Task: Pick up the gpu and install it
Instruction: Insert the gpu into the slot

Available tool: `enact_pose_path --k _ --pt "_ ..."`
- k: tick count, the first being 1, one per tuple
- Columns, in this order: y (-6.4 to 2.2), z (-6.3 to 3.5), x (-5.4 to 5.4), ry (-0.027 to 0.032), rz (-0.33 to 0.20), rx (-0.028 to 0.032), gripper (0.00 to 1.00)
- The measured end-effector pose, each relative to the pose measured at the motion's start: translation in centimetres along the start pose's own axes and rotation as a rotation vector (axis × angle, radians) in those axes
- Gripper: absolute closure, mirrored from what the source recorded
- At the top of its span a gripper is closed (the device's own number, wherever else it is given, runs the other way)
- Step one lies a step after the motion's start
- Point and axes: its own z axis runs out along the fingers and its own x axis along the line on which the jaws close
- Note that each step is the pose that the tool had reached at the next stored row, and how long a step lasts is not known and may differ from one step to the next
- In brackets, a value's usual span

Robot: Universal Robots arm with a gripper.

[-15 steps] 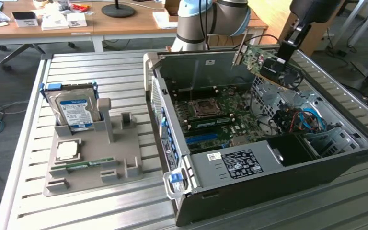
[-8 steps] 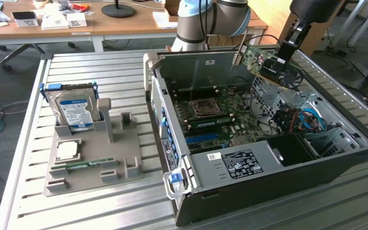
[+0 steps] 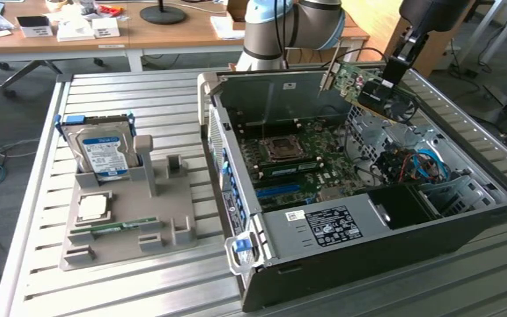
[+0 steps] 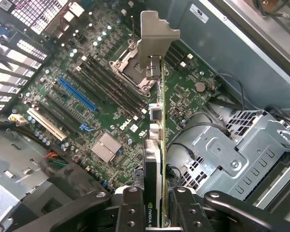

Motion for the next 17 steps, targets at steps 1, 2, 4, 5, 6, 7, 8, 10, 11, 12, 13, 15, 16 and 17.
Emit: enact_pose_path --k 1,2,4,5,6,7,8,10,11,12,13,15,16,17 --pt "0.00 0.00 0.00 0.0001 -0.002 0.0000 0.73" --pt "0.00 0.00 0.00 0.0004 -0.009 -0.0002 0.73" --pt "0.00 0.00 0.00 0.0011 -0.024 -0.0006 0.73" --pt "0.00 0.00 0.00 0.0014 -0.031 -0.0007 0.73" --pt "0.00 0.00 0.00 0.0016 -0.037 -0.0008 0.73" --pt "0.00 0.00 0.00 0.0019 -0.043 -0.0010 0.73" --pt "0.00 0.00 0.01 0.0022 -0.049 -0.0011 0.73" --pt "0.01 0.00 0.01 0.0029 -0.065 -0.0016 0.73" --pt "0.01 0.00 0.01 0.0033 -0.074 -0.0018 0.73" --pt "0.01 0.00 0.01 0.0038 -0.085 -0.0020 0.73" --pt "0.01 0.01 0.01 0.0042 -0.095 -0.0022 0.73" --pt "0.01 0.01 0.01 0.0053 -0.119 -0.0028 0.73" --pt "0.01 0.01 0.01 0.0059 -0.132 -0.0031 0.73" --pt "0.01 0.01 0.01 0.0064 -0.144 -0.0033 0.73"
